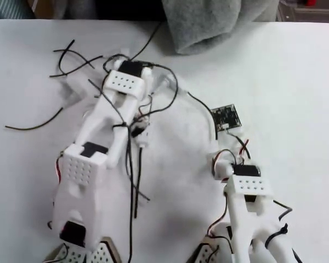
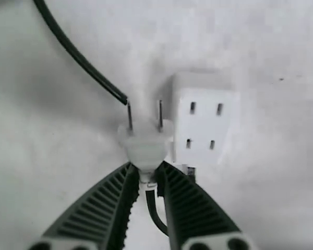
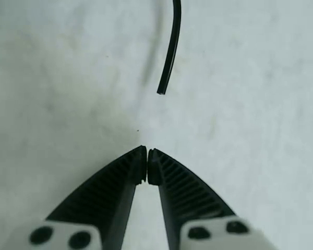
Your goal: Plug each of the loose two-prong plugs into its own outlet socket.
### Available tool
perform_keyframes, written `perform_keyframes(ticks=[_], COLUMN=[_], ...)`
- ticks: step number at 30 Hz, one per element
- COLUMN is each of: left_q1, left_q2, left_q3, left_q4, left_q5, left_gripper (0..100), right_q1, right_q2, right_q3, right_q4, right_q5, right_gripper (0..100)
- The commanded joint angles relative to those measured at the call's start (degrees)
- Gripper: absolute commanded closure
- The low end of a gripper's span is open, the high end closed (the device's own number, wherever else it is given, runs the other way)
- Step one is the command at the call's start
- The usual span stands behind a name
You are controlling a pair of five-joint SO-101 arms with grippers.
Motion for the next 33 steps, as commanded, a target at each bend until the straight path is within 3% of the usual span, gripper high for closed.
perform_keyframes(ticks=[1,7,10,19,25,33], left_q1=[-5.6,-19.5,-22.7,-23.1,-23.3,-23.3], left_q2=[-4.0,-4.8,-4.9,-8.6,-8.7,-8.7], left_q3=[5.2,11.5,12.1,10.6,11.9,20.2], left_q4=[-0.4,-7.5,-8.6,-7.9,-12.7,-22.4], left_q5=[-1.6,-8.8,-13.5,-17.2,-22.6,-23.1], left_gripper=[97,97,97,86,85,86], right_q1=[0.0,-0.2,-0.2,-0.2,-0.2,-0.2], right_q2=[-0.6,-0.6,-0.6,-0.6,-0.6,-0.6], right_q3=[-0.3,-0.3,-0.3,-0.3,-0.3,-0.3], right_q4=[-0.8,-0.9,-0.9,-0.9,-0.9,-0.9], right_q5=[-0.3,-0.3,-0.3,-0.3,-0.3,-0.3], right_gripper=[97.9,97.9,97.9,97.9,97.9,97.9])
